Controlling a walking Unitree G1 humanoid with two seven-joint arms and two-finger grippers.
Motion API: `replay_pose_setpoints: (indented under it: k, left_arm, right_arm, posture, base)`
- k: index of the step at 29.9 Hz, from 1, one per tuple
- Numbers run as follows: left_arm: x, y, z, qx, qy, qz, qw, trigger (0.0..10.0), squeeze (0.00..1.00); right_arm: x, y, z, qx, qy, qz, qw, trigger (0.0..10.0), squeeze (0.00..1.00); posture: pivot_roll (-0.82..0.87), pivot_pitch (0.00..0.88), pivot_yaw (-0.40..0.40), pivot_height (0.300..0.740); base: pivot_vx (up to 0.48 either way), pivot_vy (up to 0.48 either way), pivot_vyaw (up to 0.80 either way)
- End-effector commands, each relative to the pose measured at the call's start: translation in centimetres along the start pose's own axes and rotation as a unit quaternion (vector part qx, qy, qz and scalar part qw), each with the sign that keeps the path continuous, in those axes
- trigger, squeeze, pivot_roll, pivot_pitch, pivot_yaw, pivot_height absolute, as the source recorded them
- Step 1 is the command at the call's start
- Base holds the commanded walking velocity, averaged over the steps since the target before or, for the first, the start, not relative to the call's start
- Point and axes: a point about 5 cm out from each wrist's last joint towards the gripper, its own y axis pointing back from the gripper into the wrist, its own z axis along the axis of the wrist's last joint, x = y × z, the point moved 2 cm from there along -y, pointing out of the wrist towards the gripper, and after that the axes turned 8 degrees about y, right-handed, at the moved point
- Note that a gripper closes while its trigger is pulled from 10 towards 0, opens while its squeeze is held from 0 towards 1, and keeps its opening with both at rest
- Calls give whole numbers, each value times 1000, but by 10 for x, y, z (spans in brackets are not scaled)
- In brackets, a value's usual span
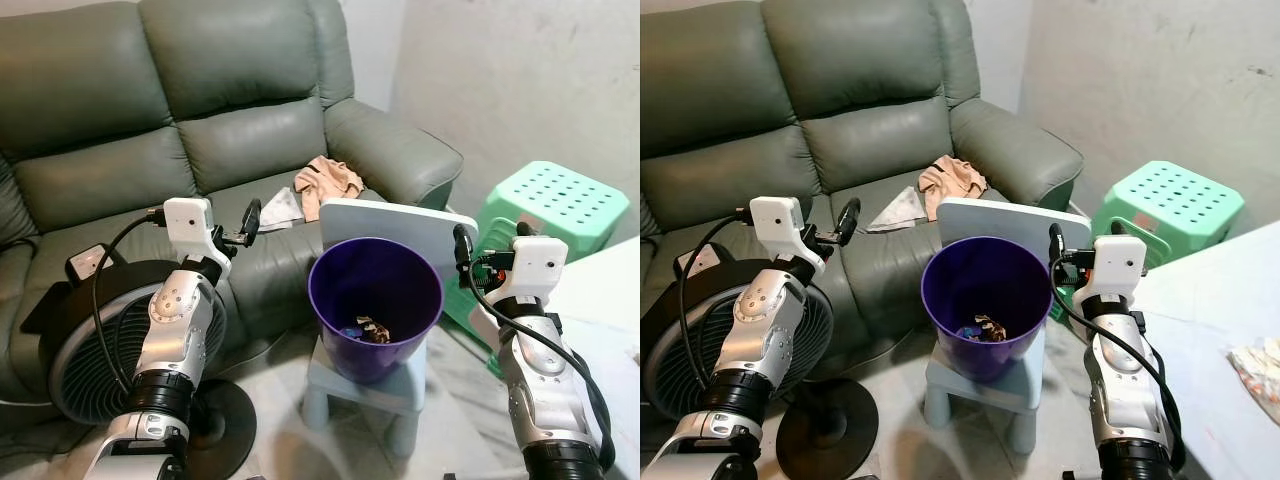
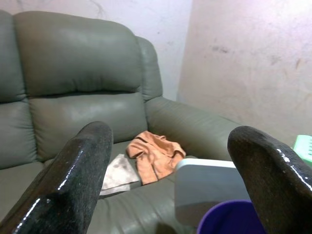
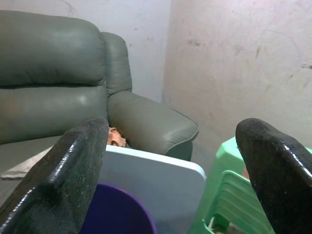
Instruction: Picking trash to rubbish bin
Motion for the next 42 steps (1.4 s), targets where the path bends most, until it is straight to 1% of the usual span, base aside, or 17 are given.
replay_pose_setpoints:
  k: [1,2,4,6,9,12,17,34,36,39,42]
  left_arm:
    - [2,-3,3,0,-1,4,1000,10000,0]
    - [2,-3,3,1,7,6,1000,10000,0]
    - [3,-4,3,1,4,9,1000,10000,0]
    - [3,-3,1,5,-8,13,1000,10000,0]
    - [3,-4,0,9,-7,13,1000,10000,0]
    - [3,-4,-4,24,3,20,1000,10000,0]
    - [3,-4,-4,23,-5,19,1000,10000,0]
    - [0,-3,-2,15,-4,9,1000,10000,0]
    - [0,-3,-2,14,-3,8,1000,10000,0]
    - [1,-3,-3,18,13,8,1000,10000,0]
    - [1,-3,-4,19,19,12,1000,10000,0]
  right_arm:
    - [3,-2,2,0,0,2,1000,10000,0]
    - [2,-2,1,1,1,1,1000,10000,0]
    - [2,-2,1,2,2,0,1000,10000,0]
    - [2,0,0,4,2,-1,1000,10000,0]
    - [3,0,0,5,3,-1,1000,10000,0]
    - [3,1,0,6,3,-1,1000,10000,0]
    - [3,1,-1,8,5,0,1000,10000,0]
    - [3,1,-1,9,13,1,1000,10000,0]
    - [3,1,-1,9,14,1,1000,10000,0]
    - [2,2,-1,10,15,-1,1000,10000,0]
    - [1,2,-1,11,16,-3,1000,10000,0]
  posture:
    - [-23,0,29,715]
    - [-24,0,30,715]
    - [-25,0,31,715]
    - [-26,0,32,715]
    - [-27,0,33,715]
    - [-26,0,33,715]
    - [-25,0,28,715]
    - [-28,0,23,715]
    - [-29,0,24,715]
    - [-30,0,24,715]
    - [-32,0,25,715]
  base:
    - [0,0,-725]
    - [0,476,-725]
    - [0,476,-725]
    - [0,0,-722]
    - [0,0,-723]
    - [0,0,-725]
    - [0,0,-725]
    - [0,0,-726]
    - [0,0,-725]
    - [0,0,-725]
    - [0,0,-725]
